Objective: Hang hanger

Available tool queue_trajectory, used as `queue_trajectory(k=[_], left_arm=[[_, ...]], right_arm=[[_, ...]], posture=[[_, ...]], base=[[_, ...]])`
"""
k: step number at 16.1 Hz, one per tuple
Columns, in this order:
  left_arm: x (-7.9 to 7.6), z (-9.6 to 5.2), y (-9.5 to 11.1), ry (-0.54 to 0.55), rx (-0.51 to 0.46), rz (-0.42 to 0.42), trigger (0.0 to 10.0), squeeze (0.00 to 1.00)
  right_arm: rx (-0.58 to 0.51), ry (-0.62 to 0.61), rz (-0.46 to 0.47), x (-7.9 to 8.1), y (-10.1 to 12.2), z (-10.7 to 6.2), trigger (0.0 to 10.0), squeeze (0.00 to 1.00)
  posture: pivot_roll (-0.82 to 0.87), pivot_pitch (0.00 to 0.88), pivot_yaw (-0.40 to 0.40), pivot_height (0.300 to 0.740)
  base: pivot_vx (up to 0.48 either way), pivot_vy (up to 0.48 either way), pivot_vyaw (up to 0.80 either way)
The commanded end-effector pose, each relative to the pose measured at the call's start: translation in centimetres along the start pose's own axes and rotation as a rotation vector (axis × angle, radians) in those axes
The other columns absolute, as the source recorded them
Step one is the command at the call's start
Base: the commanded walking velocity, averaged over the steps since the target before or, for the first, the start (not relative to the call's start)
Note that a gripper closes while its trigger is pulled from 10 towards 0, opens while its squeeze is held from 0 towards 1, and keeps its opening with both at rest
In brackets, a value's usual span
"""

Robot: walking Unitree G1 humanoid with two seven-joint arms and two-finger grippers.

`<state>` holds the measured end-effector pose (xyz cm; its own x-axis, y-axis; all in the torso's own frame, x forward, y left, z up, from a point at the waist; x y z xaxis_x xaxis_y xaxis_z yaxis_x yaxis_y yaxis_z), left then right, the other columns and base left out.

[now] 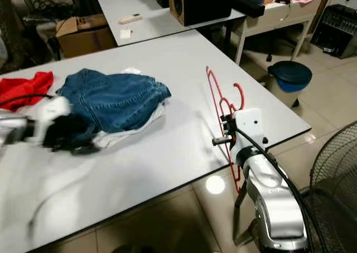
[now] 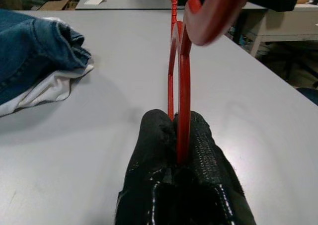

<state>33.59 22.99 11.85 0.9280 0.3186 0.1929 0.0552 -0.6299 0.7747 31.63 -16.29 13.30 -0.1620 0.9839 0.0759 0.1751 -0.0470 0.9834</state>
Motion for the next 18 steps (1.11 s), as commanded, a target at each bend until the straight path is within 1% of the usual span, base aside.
queue_trajectory(k=[1,2,3,4,5,6,7,8,9,10,11,12,13,14,15,16,17,18], left_arm=[[0.2,-1.6,2.1,0.003,-0.104,-0.014,10.0,1.00],[0.0,-2.5,4.3,-0.003,-0.226,-0.039,10.0,1.00],[-0.1,-2.7,6.4,-0.009,-0.342,-0.056,10.0,1.00],[-0.3,-2.5,8.1,-0.024,-0.437,-0.061,10.0,1.00],[-0.1,-1.9,9.3,-0.012,-0.493,-0.045,10.0,1.00],[0.1,-0.7,10.1,-0.007,-0.497,-0.019,10.0,1.00],[0.6,1.0,10.6,0.026,-0.484,-0.003,10.0,1.00],[0.7,3.4,11.4,0.057,-0.461,0.022,10.0,1.00],[0.7,6.1,12.2,0.095,-0.440,0.024,10.0,0.00],[1.0,8.6,12.8,0.166,-0.424,0.005,10.0,0.00],[1.3,10.3,13.2,0.232,-0.418,-0.011,10.0,0.00],[0.9,11.6,13.5,0.240,-0.422,-0.031,10.0,0.00],[0.0,12.8,13.6,0.216,-0.422,-0.029,10.0,0.00],[-0.8,13.9,13.2,0.202,-0.387,-0.006,10.0,0.00],[-0.6,14.6,12.0,0.249,-0.298,0.042,10.0,0.00],[0.2,14.8,10.9,0.324,-0.221,0.088,10.0,0.00],[0.5,14.8,10.7,0.353,-0.206,0.105,10.0,0.00],[1.1,14.6,10.4,0.407,-0.187,0.128,7.6,0.00]], right_arm=[[-0.007,0.038,0.013,0.6,0.4,0.0,10.0,0.00],[-0.008,0.049,0.026,0.6,0.5,0.0,10.0,0.00],[-0.008,0.050,0.039,0.5,0.7,0.0,10.0,0.00],[-0.015,0.039,0.065,0.1,1.0,0.1,10.0,0.00],[-0.020,0.037,0.088,-0.2,1.2,0.2,10.0,0.00],[-0.024,0.034,0.079,-0.3,1.4,0.3,10.0,0.00],[-0.031,0.013,0.054,-0.7,1.5,0.4,10.0,0.00],[-0.039,-0.008,0.015,-1.1,1.6,0.4,10.0,0.00],[-0.034,-0.010,0.041,-1.4,1.5,0.3,10.0,0.00],[-0.033,-0.009,0.089,-1.5,1.6,0.0,10.0,0.00],[-0.031,-0.018,0.109,-1.7,1.6,-0.2,10.0,0.00],[-0.035,-0.021,0.129,-1.8,1.6,-0.6,10.0,0.00],[-0.040,-0.022,0.141,-1.8,1.7,-0.9,10.0,0.00],[-0.048,-0.033,0.144,-1.9,1.7,-1.0,10.0,0.00],[-0.066,-0.049,0.146,-2.1,2.0,-1.0,10.0,0.00],[-0.086,-0.078,0.121,-2.2,2.3,-0.9,10.0,0.00],[-0.083,-0.083,0.126,-2.3,2.3,-0.8,10.0,0.00],[-0.078,-0.088,0.129,-2.3,2.2,-0.7,10.0,0.00]], posture=[[-0.02,0.000,0.077,0.740],[-0.01,0.000,0.067,0.740],[-0.01,0.000,0.063,0.740],[-0.01,0.000,0.059,0.740],[-0.01,0.000,0.056,0.740],[-0.01,0.000,0.054,0.740],[-0.01,0.000,0.058,0.740],[-0.02,0.000,0.063,0.740],[-0.03,0.000,0.076,0.740],[-0.05,0.000,0.089,0.740],[-0.06,0.000,0.098,0.740],[-0.07,0.000,0.104,0.740],[-0.08,0.000,0.109,0.740],[-0.09,0.000,0.111,0.740],[-0.09,0.000,0.112,0.740],[-0.09,0.000,0.111,0.740],[-0.09,0.000,0.109,0.740],[-0.09,0.000,0.108,0.740]], base=[[0.000,0.000,0.00],[0.000,0.000,0.00],[0.000,0.000,0.00],[0.000,0.000,0.00],[0.000,0.000,0.00],[0.000,0.000,0.00],[0.000,0.000,0.00],[0.000,0.000,0.00],[0.000,0.000,0.00],[0.000,0.000,0.00],[0.000,0.000,0.00],[0.000,0.000,0.00],[0.000,0.000,0.00],[0.000,0.000,0.00],[0.000,0.000,0.00],[0.000,0.000,0.00],[0.000,0.000,0.00],[0.000,0.000,0.00]])
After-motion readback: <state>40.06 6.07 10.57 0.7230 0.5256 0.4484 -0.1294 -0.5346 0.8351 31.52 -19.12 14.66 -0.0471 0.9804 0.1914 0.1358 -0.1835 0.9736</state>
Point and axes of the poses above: a point about 5 cm out from each wrist's last joint towards the gripper, its own z axis pointing out of the wrist towards the gripper, its own y axis along the axis of the wrist's last joint, x = y × z, the point moved 6 cm from there along z, pointing out of the wrist towards the gripper, and after that the axes turned 11 degrees about z, right-handed, at the moved point
